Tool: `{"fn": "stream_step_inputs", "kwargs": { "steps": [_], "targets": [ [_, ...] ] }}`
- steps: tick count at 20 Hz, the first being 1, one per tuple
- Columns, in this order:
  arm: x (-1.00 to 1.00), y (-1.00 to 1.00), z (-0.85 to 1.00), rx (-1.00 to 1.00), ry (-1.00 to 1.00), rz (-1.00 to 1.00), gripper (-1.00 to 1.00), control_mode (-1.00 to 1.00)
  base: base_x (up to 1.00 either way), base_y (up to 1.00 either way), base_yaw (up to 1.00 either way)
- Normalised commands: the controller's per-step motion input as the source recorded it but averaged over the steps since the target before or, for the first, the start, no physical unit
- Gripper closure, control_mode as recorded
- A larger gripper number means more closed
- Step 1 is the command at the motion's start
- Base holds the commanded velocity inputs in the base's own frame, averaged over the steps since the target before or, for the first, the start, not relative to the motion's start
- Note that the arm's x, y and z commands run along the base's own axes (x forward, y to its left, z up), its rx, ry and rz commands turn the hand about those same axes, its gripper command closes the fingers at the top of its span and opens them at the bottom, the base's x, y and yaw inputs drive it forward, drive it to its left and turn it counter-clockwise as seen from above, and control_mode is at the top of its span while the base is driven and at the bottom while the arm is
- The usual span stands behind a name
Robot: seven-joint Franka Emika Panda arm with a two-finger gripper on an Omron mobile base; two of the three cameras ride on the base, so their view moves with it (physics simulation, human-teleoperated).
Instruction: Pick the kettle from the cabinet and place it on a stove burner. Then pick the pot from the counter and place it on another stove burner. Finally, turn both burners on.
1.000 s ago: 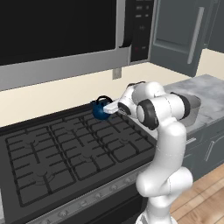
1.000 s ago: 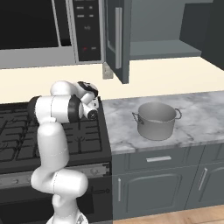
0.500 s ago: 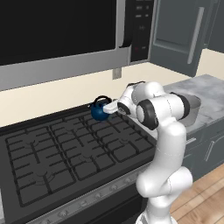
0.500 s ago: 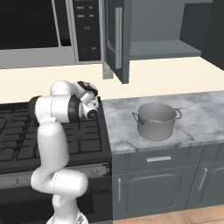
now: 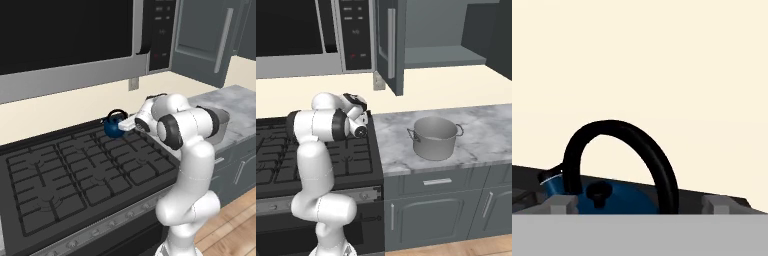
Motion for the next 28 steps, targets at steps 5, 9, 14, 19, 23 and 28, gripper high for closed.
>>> {"fn": "stream_step_inputs", "kwargs": {
  "steps": [5,9,14,19,23,28],
  "targets": [
    [-0.26,0.00,0.02,0.00,0.00,0.00,-1.00,-1.00,0.00,0.00,0.00],
    [-0.32,0.00,0.11,0.00,-0.02,0.00,-1.00,-1.00,0.00,0.00,0.00],
    [-0.33,-0.01,0.17,0.00,-0.02,0.00,-1.00,-1.00,0.00,0.00,0.00],
    [-0.30,-0.03,0.22,0.00,0.00,0.00,-1.00,-1.00,0.00,0.00,0.00],
    [-0.23,-0.04,0.31,0.00,0.00,0.00,-1.00,-1.00,0.00,0.00,0.00],
    [-0.24,-0.09,0.31,-0.02,0.00,0.00,-1.00,-1.00,0.00,0.00,0.00]
  ]
}}
